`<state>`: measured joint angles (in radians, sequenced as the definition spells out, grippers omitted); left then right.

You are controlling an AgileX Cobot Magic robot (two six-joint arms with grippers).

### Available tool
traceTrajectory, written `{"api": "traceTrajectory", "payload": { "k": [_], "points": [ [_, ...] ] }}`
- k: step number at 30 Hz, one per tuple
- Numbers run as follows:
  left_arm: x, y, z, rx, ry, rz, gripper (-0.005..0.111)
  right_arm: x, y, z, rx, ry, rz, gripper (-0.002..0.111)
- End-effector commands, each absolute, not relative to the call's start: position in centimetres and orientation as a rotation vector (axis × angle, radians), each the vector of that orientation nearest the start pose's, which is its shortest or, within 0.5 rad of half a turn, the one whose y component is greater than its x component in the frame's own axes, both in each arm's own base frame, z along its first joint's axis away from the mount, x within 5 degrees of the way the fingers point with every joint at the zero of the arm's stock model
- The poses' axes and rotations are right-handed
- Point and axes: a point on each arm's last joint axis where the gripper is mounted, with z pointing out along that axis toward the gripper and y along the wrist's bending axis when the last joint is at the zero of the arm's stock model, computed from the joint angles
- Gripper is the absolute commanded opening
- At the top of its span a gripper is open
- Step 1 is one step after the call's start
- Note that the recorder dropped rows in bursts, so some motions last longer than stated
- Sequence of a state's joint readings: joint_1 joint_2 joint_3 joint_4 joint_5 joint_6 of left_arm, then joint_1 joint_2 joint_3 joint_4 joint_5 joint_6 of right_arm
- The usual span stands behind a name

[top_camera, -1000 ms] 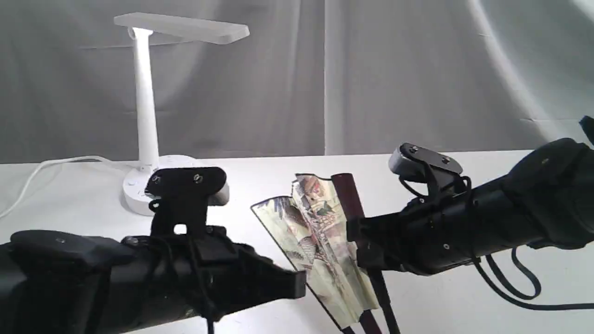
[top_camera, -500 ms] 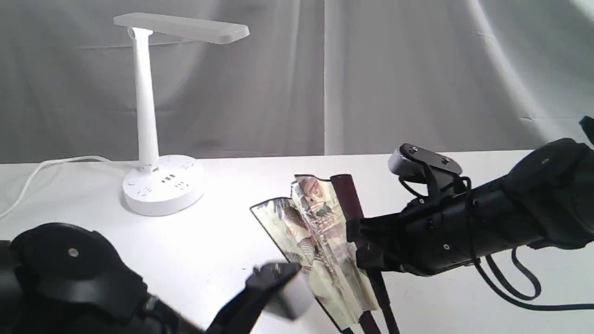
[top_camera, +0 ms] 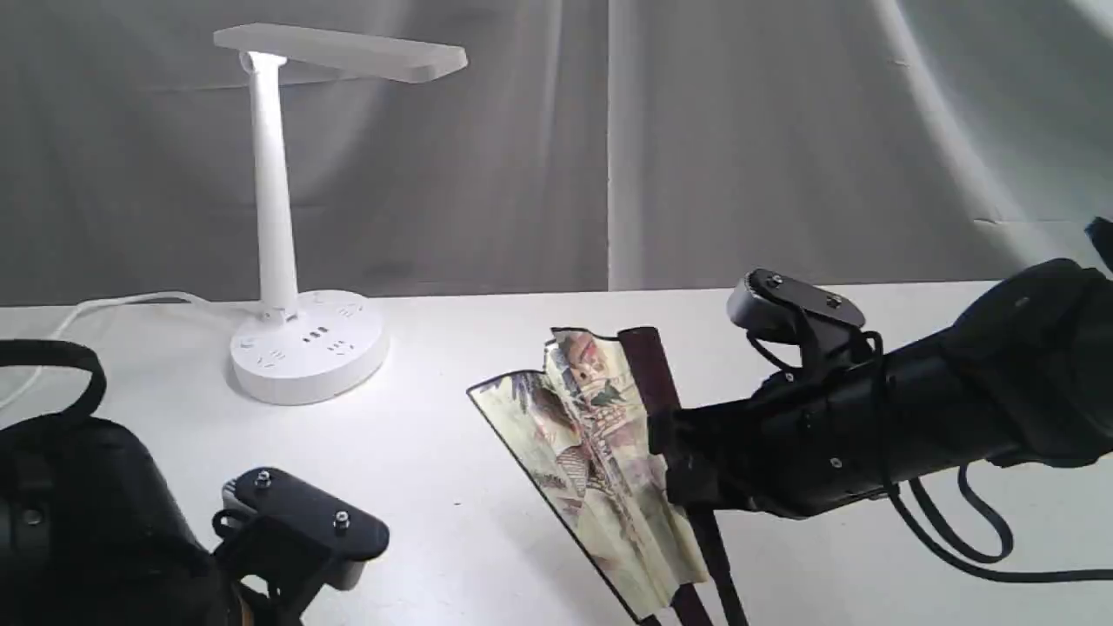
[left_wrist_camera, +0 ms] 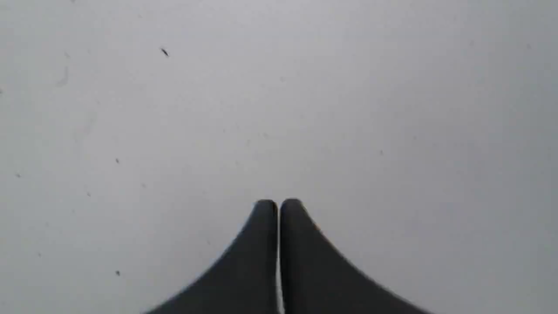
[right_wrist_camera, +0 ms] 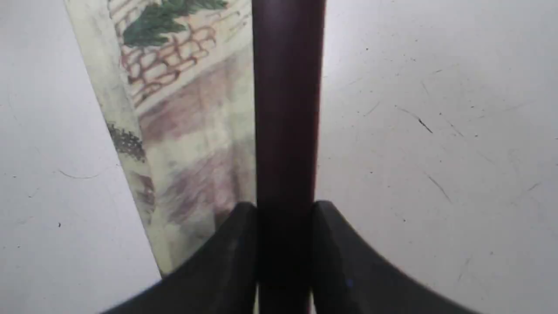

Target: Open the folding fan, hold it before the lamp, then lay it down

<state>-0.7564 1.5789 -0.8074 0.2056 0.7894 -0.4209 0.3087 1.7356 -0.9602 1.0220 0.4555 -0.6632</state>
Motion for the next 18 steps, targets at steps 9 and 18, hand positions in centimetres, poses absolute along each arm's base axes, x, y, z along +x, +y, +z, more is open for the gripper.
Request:
{"api": "traceTrajectory", "payload": {
  "k": [9,18],
  "points": [
    [22.6,-19.9,19.2,0.741,2.420,-0.229,0.000,31.4,13.6,18.7,-0.164,2.551,0.736,0.000],
    [26.6,-18.2,21.2,0.505,2.164,-0.443,0.000,32.0,13.3,18.9,-0.066,2.509,0.719,0.000]
  ]
}}
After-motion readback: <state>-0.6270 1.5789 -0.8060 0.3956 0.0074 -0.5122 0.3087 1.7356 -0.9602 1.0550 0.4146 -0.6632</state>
